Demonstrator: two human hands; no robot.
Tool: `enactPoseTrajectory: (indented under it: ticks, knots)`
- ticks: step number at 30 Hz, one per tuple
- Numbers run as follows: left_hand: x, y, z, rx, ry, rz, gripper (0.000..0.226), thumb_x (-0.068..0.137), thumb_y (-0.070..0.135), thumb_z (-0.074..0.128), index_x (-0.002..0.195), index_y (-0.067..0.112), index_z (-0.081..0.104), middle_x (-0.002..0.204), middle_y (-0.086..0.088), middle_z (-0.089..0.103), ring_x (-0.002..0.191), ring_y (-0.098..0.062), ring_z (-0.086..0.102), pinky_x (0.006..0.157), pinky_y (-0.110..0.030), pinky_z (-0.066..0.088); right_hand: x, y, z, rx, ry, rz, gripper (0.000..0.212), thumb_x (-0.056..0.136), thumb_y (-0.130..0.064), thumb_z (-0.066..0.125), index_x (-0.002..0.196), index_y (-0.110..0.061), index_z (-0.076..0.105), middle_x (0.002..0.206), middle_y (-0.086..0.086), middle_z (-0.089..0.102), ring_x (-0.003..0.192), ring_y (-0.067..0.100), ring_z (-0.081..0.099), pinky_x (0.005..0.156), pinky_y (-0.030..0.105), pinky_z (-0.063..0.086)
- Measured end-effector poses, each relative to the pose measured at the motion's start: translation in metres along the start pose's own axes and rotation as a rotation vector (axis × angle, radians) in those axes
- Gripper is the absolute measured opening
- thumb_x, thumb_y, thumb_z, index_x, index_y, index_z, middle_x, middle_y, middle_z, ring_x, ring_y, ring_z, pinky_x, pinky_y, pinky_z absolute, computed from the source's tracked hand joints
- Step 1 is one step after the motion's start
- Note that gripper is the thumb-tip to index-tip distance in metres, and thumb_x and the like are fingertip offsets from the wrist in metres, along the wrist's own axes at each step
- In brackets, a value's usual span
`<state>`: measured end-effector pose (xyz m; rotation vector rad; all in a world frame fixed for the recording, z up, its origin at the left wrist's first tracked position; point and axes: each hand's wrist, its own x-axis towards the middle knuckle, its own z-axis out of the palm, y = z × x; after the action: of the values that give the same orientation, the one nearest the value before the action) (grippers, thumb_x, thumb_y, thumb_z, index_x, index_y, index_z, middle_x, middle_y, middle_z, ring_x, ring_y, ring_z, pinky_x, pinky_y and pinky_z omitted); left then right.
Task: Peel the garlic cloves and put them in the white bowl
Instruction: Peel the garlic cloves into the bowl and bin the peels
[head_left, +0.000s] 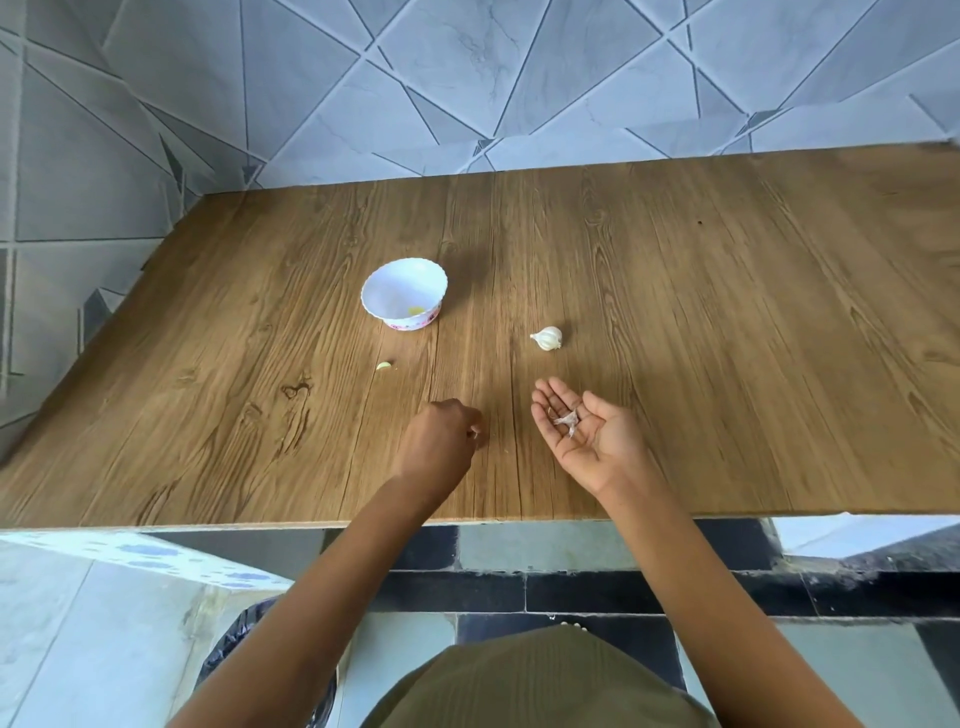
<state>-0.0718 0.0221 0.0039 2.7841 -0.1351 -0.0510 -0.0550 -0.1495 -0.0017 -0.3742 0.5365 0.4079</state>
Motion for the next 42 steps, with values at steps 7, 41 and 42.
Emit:
enactPoseTrajectory:
  ticks: [7,41,42]
  knots:
    - [0.008,0.009,0.003,0.244,-0.008,0.045,0.018,0.092,0.010,0.050,0.096,0.016,0.066,0.090,-0.002,0.068,0.079,-0.019,0.064,0.061,-0.025,0.045,0.002,0.005,0.000,-0.010,0.004,0.026,0.038,0.101,-0.019,0.033,0.100,0.007,0.061,0.099,0.019,0.067,0.099,0.028,0.062,0.084,0.039,0.049]
    - [-0.029,-0.020,-0.028,-0.607,0.398,-0.310,0.013,0.082,0.005,0.069,0.091,0.015,0.072,0.085,0.009,0.070,0.073,0.005,0.063,0.073,-0.010,0.050,0.015,0.015,0.030,-0.136,-0.056,0.228,0.039,0.101,-0.019,0.032,0.096,0.006,0.062,0.094,0.020,0.067,0.094,0.028,0.062,0.088,0.035,0.050]
    - [-0.037,-0.023,-0.025,-0.619,0.383,-0.352,0.015,0.082,0.005,0.069,0.093,0.015,0.072,0.089,0.008,0.071,0.076,0.003,0.064,0.076,-0.012,0.051,0.018,0.016,0.031,-0.127,-0.072,0.200,0.040,0.101,-0.020,0.031,0.097,0.005,0.062,0.095,0.019,0.066,0.095,0.028,0.062,0.088,0.035,0.050]
